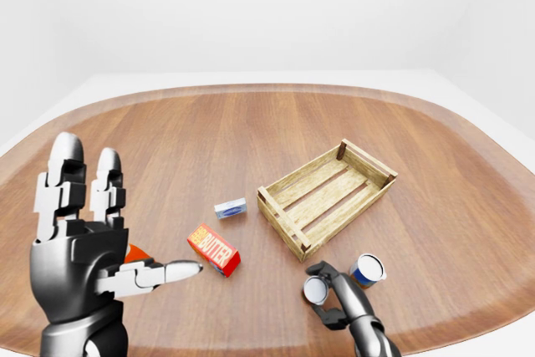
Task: Pick up the tomato sauce, and put it in the wooden tray.
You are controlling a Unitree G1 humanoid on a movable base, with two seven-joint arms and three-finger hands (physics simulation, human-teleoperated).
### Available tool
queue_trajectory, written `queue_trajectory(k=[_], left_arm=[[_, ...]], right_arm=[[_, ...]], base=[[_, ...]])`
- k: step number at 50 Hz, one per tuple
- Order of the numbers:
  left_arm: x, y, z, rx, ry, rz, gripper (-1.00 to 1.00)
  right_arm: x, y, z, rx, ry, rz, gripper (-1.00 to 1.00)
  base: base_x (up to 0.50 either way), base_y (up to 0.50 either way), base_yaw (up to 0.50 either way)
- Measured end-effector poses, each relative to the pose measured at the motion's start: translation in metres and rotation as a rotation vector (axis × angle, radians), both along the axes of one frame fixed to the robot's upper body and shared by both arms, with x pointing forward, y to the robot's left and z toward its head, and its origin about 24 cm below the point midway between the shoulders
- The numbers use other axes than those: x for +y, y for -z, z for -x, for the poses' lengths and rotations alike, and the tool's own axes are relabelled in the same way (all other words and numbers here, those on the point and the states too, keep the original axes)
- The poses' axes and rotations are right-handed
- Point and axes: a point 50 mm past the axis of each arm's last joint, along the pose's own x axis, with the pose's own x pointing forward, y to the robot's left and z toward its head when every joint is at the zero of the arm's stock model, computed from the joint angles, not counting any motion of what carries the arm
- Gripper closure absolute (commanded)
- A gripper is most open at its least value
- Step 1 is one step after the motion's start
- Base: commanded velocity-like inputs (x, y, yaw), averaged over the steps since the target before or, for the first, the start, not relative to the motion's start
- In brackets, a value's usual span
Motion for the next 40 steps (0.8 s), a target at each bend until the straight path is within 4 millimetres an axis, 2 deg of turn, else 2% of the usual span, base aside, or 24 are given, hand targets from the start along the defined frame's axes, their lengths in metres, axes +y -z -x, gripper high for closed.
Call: queue_trajectory(k=[28, 34, 40], left_arm=[[0.0, -0.002, 0.002, -0.01, -0.002, -0.001, -0.98], [0.0, -0.002, 0.002, -0.01, -0.002, -0.001, -0.99], [0.0, -0.002, 0.002, -0.01, -0.002, -0.001, -0.99]], right_arm=[[0.002, 0.001, 0.005, 0.019, -0.008, -0.021, 1.0], [0.004, -0.009, 0.007, -0.021, -0.022, -0.022, 1.0], [0.011, -0.03, 0.011, -0.105, -0.049, -0.03, 1.0]], base=[[0.0, 0.0, 0.0], [0.0, 0.0, 0.0], [0.0, 0.0, 0.0]])
